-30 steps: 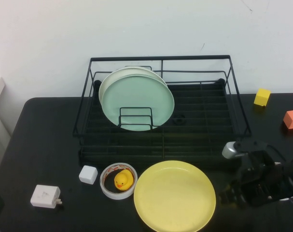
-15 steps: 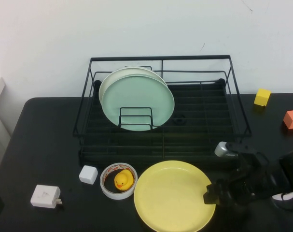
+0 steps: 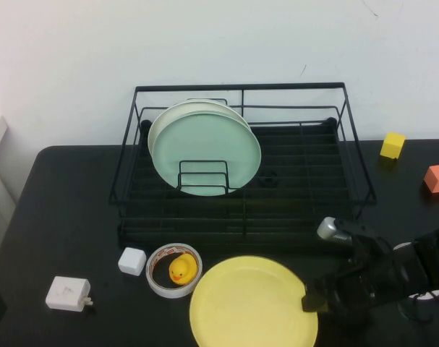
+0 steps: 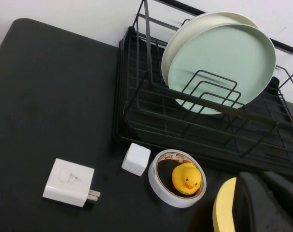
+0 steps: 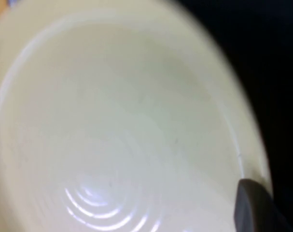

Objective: Place plate on rack
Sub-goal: Pick up the plate from the table, then hand over the plate, then place the plate on the rack

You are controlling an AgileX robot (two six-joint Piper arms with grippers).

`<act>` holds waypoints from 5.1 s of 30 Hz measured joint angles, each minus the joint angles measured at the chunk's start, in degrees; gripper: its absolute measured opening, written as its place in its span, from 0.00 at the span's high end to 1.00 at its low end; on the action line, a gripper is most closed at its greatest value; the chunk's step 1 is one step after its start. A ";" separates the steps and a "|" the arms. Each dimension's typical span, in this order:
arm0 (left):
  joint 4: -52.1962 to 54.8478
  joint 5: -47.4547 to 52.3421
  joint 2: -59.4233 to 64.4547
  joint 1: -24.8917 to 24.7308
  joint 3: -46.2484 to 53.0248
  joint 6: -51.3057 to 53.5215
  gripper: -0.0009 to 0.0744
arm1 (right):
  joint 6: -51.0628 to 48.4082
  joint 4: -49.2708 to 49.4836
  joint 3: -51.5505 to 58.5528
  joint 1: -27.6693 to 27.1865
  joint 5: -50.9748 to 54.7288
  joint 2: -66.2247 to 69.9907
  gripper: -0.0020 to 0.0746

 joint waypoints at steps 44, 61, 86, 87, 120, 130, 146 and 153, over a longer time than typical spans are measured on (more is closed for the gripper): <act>-33.12 14.55 0.00 0.00 0.00 12.72 0.66 | -2.67 -2.86 -0.60 20.31 6.28 -30.46 0.96; -28.12 13.67 0.00 0.00 0.00 21.16 0.88 | -24.82 6.42 -0.60 20.31 7.21 -30.46 0.94; -24.00 -10.75 0.04 0.00 -0.12 51.29 0.88 | -29.81 5.90 -12.15 16.45 26.32 -39.86 0.81; -24.00 -11.60 0.14 0.00 -0.38 52.05 0.88 | -29.81 5.21 -12.15 15.81 26.54 -41.32 0.87; -31.46 5.27 50.77 0.00 -46.78 64.23 0.88 | 25.25 -86.99 -12.24 13.76 44.00 -68.37 0.97; -35.60 10.75 60.63 0.00 -56.87 77.05 0.88 | 31.00 -94.19 -6.32 13.76 44.00 -81.58 0.97; -42.77 4.77 70.46 -4.31 -58.90 121.66 0.88 | 36.57 -86.97 24.07 13.76 23.91 -109.81 0.97; -43.68 0.25 74.20 -7.68 -58.90 129.97 0.88 | 36.79 -86.17 26.05 13.76 19.79 -113.34 0.97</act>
